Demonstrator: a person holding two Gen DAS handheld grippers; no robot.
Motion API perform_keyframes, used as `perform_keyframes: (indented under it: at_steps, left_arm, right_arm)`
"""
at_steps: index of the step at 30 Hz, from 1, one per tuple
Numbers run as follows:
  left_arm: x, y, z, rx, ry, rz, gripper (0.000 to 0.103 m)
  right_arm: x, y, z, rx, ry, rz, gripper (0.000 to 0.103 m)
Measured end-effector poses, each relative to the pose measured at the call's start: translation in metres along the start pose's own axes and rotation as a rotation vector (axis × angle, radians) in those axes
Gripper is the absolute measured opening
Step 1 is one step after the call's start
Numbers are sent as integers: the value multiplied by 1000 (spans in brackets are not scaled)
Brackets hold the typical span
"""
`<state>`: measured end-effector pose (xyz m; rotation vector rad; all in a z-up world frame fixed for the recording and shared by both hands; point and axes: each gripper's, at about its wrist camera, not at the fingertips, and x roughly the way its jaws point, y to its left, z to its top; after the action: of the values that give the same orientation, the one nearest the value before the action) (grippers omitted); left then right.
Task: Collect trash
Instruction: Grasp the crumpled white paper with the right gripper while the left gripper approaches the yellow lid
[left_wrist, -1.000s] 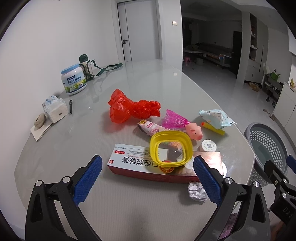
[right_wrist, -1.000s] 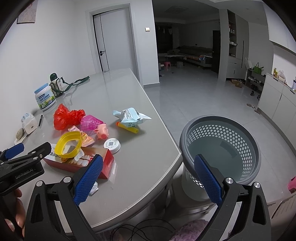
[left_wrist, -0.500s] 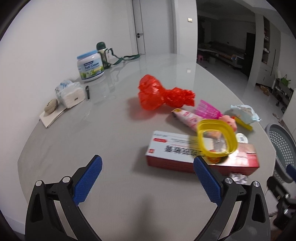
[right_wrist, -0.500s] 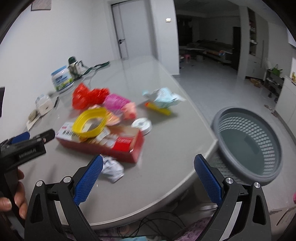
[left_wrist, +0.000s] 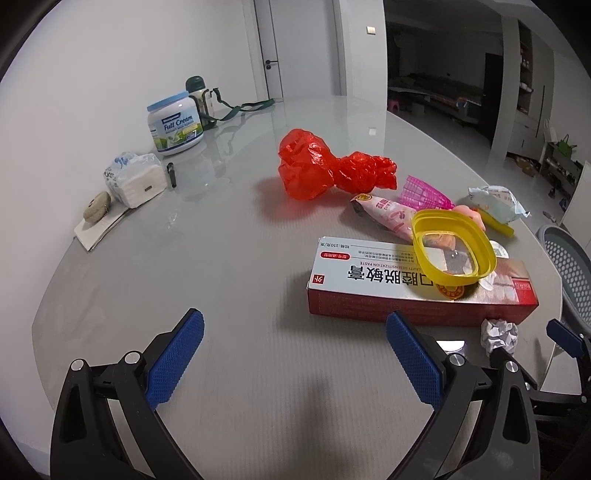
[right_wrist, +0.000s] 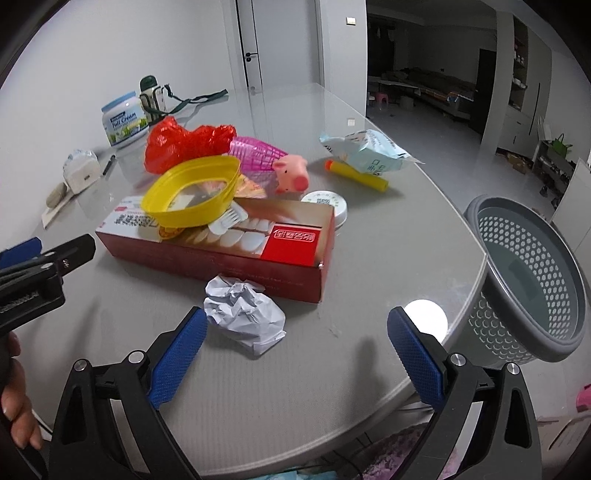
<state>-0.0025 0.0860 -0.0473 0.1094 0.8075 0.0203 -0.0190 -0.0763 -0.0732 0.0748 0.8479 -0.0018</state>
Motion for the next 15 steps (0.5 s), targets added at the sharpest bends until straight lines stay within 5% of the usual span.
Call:
perform_keyframes:
  at_steps: [10,12,15]
  left_arm:
    - [1,5,0,-12,0,-17,97]
    - [2,4,0,-11,2,-18,97]
    - [1,4,-1,-14,3,-26,97]
  right_arm:
    - [8,12,4,-28,-11,8,92]
    - [10,14,4,-35,-3,13,77]
    - [9,17,3,-57,-1,5,69]
